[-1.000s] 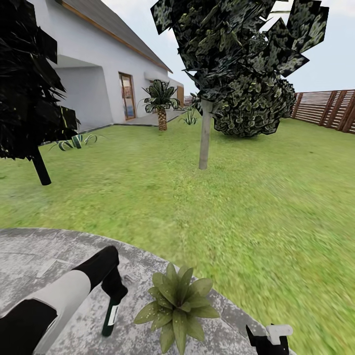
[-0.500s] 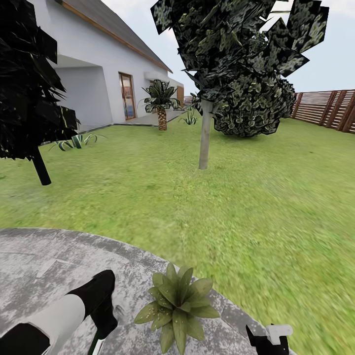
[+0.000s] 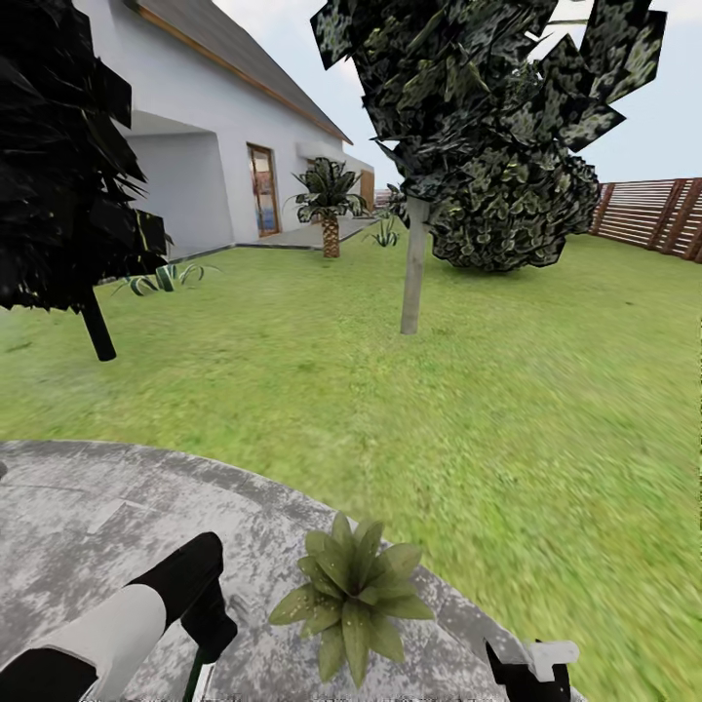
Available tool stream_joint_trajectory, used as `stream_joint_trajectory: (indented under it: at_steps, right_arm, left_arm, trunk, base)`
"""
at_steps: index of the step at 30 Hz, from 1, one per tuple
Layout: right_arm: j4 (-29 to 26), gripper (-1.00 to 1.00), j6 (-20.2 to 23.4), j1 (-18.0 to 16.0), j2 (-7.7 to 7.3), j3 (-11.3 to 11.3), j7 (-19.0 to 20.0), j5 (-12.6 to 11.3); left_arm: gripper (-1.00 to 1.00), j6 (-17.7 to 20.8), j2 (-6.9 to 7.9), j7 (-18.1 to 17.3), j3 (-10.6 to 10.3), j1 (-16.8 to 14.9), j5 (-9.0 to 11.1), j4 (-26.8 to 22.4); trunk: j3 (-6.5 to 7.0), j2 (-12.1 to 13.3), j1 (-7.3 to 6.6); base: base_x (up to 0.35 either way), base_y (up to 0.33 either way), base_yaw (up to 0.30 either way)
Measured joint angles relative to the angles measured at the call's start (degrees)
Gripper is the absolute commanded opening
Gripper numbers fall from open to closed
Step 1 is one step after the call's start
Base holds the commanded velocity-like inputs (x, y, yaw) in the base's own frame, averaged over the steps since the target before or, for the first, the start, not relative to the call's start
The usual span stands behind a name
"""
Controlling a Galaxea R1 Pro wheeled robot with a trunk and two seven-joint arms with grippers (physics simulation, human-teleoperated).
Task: Pick up the pesticide atomizer in the garden and spray insectifuge to fully cover both potted plants in the garden.
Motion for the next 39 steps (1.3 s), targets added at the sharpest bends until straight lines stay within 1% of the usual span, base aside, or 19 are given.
stream_joint_trajectory:
  at_steps: [1,4,12,16,18,20,22,27,29,33,34,39]
  right_arm:
    - [0.02,1.0,0.0,0.0,-0.04,0.01,0.04,0.02]
    - [0.03,1.0,0.0,0.0,-0.08,0.03,0.07,0.05]
    - [-0.03,1.0,0.01,0.0,-0.09,0.04,-0.09,0.05]
    - [-0.05,1.0,0.02,0.0,-0.09,0.04,-0.1,0.05]
    - [-0.05,1.0,0.02,0.0,-0.09,0.04,-0.12,0.06]
    - [-0.05,1.0,0.02,0.0,-0.08,0.03,-0.17,0.05]
    - [-0.02,1.0,0.02,0.0,-0.08,0.03,-0.18,0.05]
    - [-0.01,1.0,0.02,0.0,-0.08,0.03,-0.19,0.05]
    - [0.0,1.0,0.02,0.0,-0.08,0.03,-0.19,0.05]
    - [-0.03,1.0,0.02,0.0,-0.07,0.04,-0.19,-0.01]
    - [-0.05,1.0,0.02,0.0,-0.01,0.04,-0.19,-0.08]
    - [-0.04,1.0,-0.01,0.0,0.0,-0.04,-0.2,-0.12]
  left_arm:
    - [-1.0,0.02,-0.12,1.57,0.45,-0.01,0.03,0.0]
    - [-1.0,0.16,-0.66,3.4,0.97,0.0,0.21,0.01]
    - [-1.0,0.23,-1.01,3.58,1.05,-0.05,0.37,-0.02]
    - [-1.0,0.29,-1.53,3.44,1.19,-0.06,0.38,-0.08]
    - [-1.0,0.3,-1.59,3.35,2.72,-0.07,0.4,-0.08]
    - [-1.0,0.27,-1.61,3.27,5.61,-0.07,0.43,-0.13]
    - [-1.0,0.25,-1.63,3.27,6.61,-0.07,0.42,-0.16]
    - [-1.0,0.31,-1.83,3.32,7.18,-0.2,0.41,-0.39]
    - [-1.0,0.37,-1.83,3.36,7.76,-0.22,0.45,-1.88]
    - [-1.0,0.47,-1.88,3.33,9.49,-0.16,0.42,-3.85]
    - [-1.0,0.38,-2.23,3.52,9.88,-0.15,0.53,-4.07]
    - [-1.0,0.47,-2.28,3.43,10.12,-0.14,0.34,-5.01]
  trunk:
    - [0.0,0.0,0.0]
    - [0.0,0.0,0.0]
    - [0.0,0.0,0.01]
    - [0.0,0.0,0.01]
    - [0.0,0.0,-0.01]
    - [0.0,0.0,-0.02]
    - [0.0,0.0,-0.02]
    - [0.0,0.0,-0.02]
    - [0.0,0.0,-0.02]
    - [0.0,0.0,-0.02]
    - [0.0,0.0,-0.02]
    - [0.0,0.0,-0.02]
  base:
    - [-0.232,-0.165,0.005]
    - [-0.235,-0.166,0.002]
    - [-0.294,-0.078,0.0]
    - [-0.296,-0.002,0.0]
    - [-0.093,0.0,0.008]
    - [-0.027,0.0,0.117]
    - [-0.008,0.0,0.228]
    - [-0.001,0.0,0.27]
    - [0.0,0.0,0.228]
    - [0.0,0.0,0.054]
    - [0.0,-0.067,0.0]
    - [0.0,-0.256,0.0]
